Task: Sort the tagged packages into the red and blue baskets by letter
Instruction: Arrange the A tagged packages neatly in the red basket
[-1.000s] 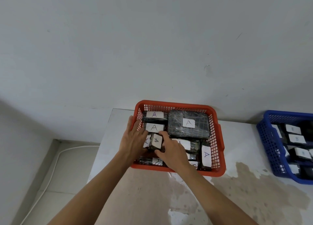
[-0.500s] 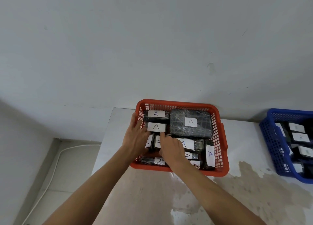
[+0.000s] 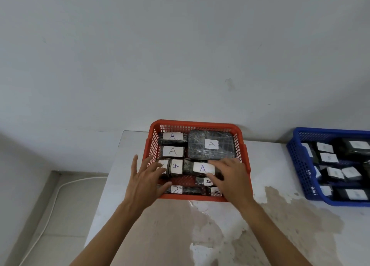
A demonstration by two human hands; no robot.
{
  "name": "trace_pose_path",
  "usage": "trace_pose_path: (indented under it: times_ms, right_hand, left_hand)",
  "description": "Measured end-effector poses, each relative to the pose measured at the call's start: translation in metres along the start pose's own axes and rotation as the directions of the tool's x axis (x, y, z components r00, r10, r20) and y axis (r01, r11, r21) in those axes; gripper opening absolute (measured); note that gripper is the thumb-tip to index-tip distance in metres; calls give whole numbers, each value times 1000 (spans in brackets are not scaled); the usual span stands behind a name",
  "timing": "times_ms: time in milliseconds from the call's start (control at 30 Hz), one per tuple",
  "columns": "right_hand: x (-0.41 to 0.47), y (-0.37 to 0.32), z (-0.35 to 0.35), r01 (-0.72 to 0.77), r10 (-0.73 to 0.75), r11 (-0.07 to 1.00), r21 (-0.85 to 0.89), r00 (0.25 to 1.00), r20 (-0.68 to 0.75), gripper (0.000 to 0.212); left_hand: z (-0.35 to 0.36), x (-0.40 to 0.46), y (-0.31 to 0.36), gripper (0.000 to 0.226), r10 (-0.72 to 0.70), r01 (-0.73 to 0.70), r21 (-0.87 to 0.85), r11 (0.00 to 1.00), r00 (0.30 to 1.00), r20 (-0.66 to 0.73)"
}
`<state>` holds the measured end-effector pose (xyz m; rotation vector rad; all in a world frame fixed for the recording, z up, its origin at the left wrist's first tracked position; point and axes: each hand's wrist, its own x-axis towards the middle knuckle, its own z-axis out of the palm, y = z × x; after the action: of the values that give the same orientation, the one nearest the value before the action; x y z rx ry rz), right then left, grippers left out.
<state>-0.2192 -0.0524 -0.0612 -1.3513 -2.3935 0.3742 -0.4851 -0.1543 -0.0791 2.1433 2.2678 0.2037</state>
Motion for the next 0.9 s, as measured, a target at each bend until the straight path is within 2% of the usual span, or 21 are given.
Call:
trace_pose_path:
  times_ms: [100,133,200,300,400,533,733,900]
  right_hand:
    - [-26,40,-18,-211,193,973,-94,966,-171,58]
    - [-34,48,-21,-315,302,947,-58,939,-166,66]
    - [-47,56,-20,-457,460,888,55,886,-57,78]
    - [-57,57,-7,-444,440,889,109,896,64,75]
    - [-56,56,-2,-436,433,892,122,900,55,66]
    - [-54,57,-8,-446,439,893,60,893,102,65]
    - [-62,54,-38,-470,463,882,-25,858,223,64]
    - [-82,59,-81,-406,415,910,-89,877,243,63]
  left_hand:
    - [5,-17,2,61,-18,16,-67,998,1000,-22]
    - [8,-22,4,66,-17,16,-89,996,1000,-19]
    - [12,-28,7,75,-16,15,-118,993,1000,-4]
    - [14,-28,6,82,-30,32,-111,993,999,27]
    - [13,-25,4,85,-40,46,-82,996,997,72]
    - [5,-21,5,86,-12,18,-81,997,997,71]
    - [-22,-10,24,62,65,-59,-113,992,997,48]
    - [-46,-10,62,51,81,-69,-158,985,994,72]
